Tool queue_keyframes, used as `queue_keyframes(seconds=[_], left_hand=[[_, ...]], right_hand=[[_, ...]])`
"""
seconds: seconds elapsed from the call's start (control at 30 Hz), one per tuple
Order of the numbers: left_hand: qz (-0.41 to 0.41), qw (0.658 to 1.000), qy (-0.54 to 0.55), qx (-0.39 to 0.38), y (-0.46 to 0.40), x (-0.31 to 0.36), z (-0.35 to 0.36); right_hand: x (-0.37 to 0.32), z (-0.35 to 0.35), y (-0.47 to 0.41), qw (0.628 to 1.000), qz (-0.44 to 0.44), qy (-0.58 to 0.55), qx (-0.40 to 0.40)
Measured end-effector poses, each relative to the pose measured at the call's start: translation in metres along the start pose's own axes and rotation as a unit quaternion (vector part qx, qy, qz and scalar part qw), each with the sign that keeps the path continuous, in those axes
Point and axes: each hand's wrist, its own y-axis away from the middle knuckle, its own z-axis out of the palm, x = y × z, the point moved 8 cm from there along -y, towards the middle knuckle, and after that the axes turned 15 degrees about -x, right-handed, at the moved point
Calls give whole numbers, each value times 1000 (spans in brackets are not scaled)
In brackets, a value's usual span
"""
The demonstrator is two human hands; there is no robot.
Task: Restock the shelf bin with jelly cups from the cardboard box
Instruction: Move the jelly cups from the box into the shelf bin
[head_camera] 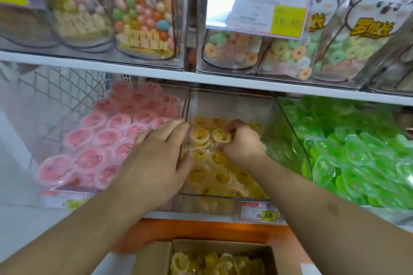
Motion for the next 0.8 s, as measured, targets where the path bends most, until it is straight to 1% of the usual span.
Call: queue_keyframes(seconds=[0.13,0.23,0.33,0.43,0.57,0.8], left_hand=[[0,1000,2,4,0,1,-1],[1,1000,-1,7,1,1,-2],[1,1000,2,8,3,2,-3],[0,1000,8,7,4,3,-4],[2,1000,6,15,4,2,-4],[0,1000,8,13,3,2,-4]], right_hand=[[0,4,3,1000,-13,9,-4],[-10,-1,14,996,-60,62,5],[-19,4,26,987,-101,119,-25],[-19,11,30,981,-100,153,-58],[-19,14,31,976,-102,168,-89],[-18,16,30,974,-111,178,-89]])
